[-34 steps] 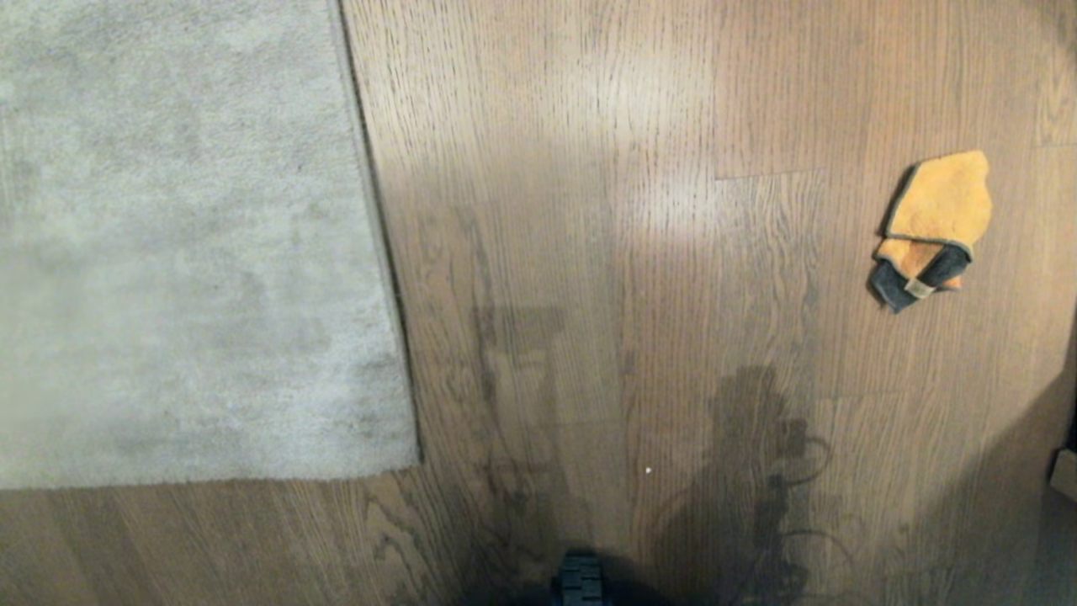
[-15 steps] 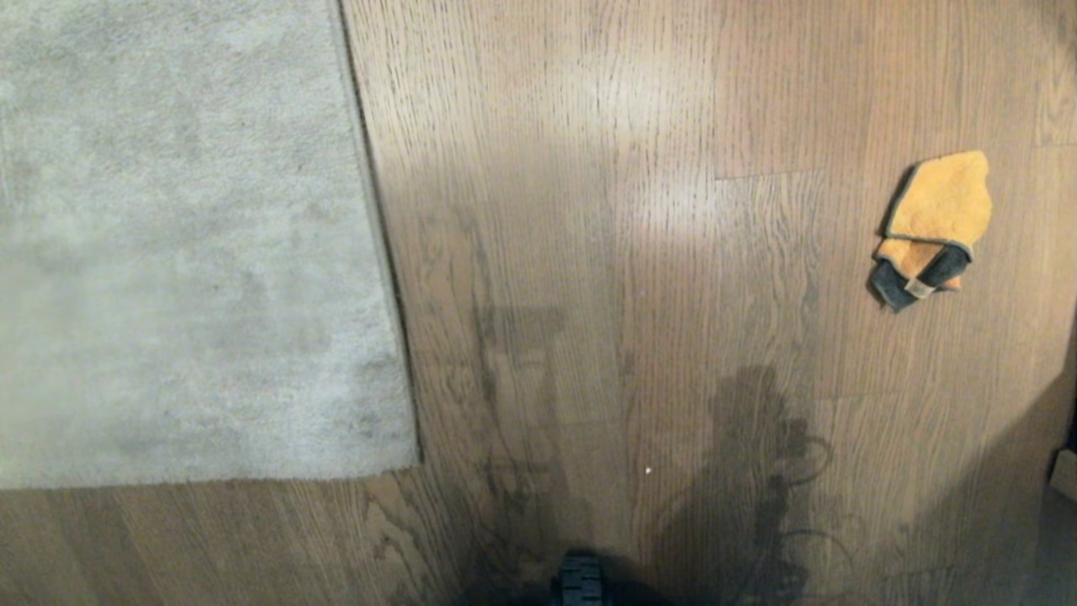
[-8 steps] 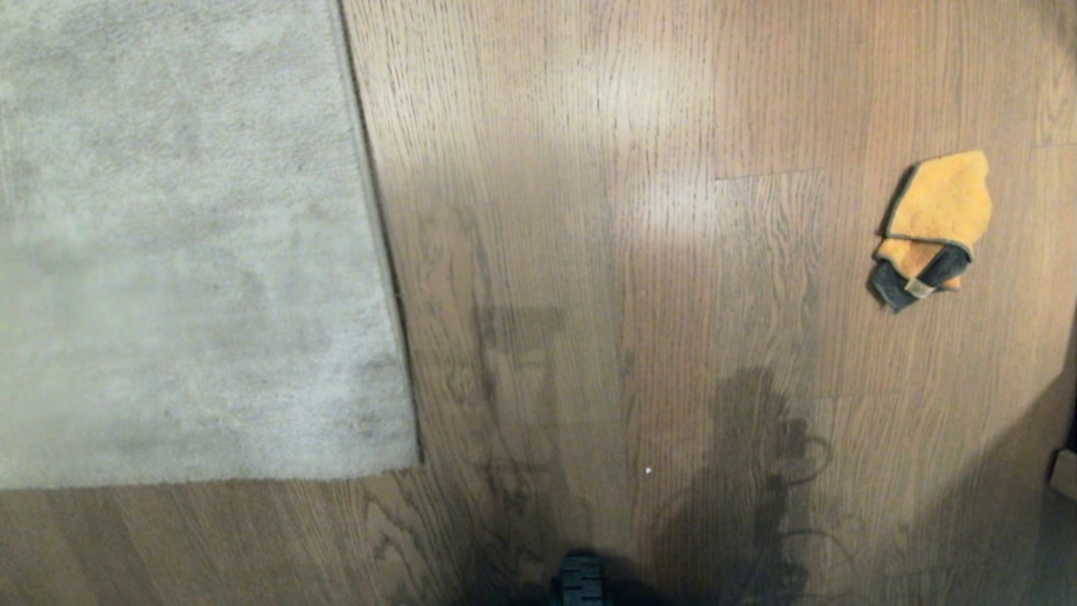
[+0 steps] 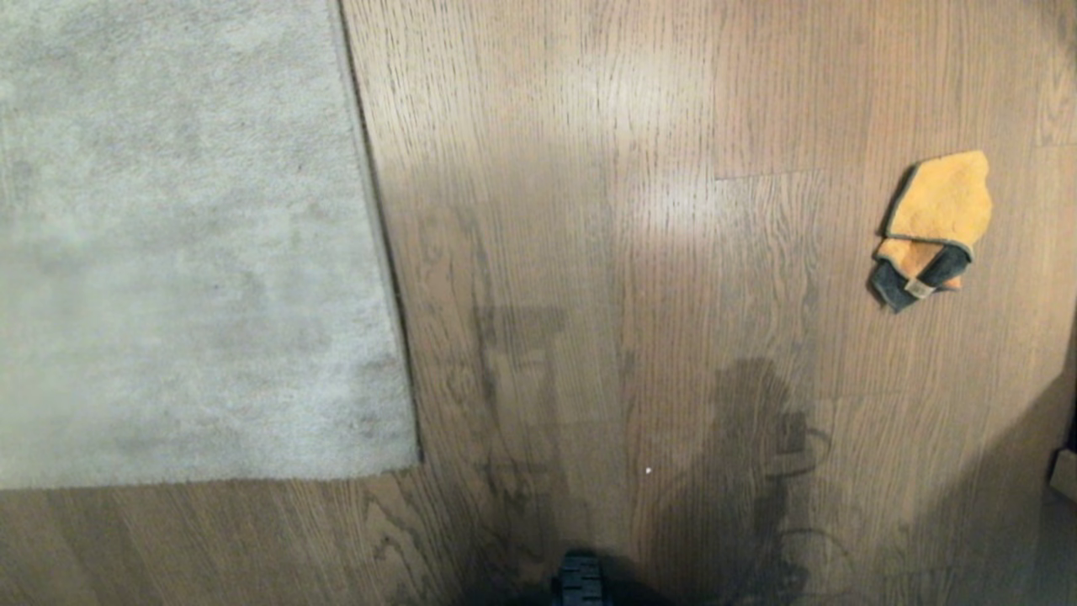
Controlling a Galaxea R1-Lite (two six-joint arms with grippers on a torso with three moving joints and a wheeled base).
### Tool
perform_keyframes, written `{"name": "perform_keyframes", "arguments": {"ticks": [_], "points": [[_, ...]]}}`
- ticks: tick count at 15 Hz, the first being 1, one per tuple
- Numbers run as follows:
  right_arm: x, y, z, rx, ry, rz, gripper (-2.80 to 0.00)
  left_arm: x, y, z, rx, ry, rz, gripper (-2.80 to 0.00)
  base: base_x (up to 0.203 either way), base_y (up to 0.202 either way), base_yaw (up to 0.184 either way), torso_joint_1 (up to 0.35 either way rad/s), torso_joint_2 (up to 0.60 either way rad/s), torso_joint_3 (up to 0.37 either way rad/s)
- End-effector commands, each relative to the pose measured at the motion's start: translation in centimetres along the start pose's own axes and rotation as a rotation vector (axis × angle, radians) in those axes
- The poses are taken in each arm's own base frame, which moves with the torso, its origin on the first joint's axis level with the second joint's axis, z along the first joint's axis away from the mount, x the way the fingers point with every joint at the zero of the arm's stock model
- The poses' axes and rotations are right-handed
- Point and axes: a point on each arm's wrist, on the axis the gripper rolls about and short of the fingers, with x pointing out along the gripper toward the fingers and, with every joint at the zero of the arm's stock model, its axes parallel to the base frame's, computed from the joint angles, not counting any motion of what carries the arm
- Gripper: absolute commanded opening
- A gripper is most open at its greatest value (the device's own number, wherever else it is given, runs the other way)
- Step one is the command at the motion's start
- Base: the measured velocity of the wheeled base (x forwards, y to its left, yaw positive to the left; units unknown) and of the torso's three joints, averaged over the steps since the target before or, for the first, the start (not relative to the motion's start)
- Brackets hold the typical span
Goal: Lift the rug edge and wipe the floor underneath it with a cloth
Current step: Pick up the rag
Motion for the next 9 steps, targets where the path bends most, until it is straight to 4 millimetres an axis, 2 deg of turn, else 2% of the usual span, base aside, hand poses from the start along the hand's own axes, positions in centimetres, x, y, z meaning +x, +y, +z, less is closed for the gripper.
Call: {"name": "perform_keyframes", "arguments": {"ticks": [1,6,9], "points": [[0.6,-0.2,1.5,0.003,0.051,0.023,-2.8,0.0,0.0,0.0,0.0,-0.002,0.0,-2.8,0.0,0.0,0.0,0.0,0.0,0.0],[1.5,-0.7,4.9,-0.001,0.072,0.028,-2.8,0.0,0.0,0.0,0.0,-0.001,0.0,-2.8,0.0,0.0,0.0,0.0,0.0,0.0],[3.1,-1.0,6.3,0.001,0.138,0.036,-2.8,0.0,0.0,0.0,0.0,-0.001,0.0,-2.8,0.0,0.0,0.0,0.0,0.0,0.0]]}}
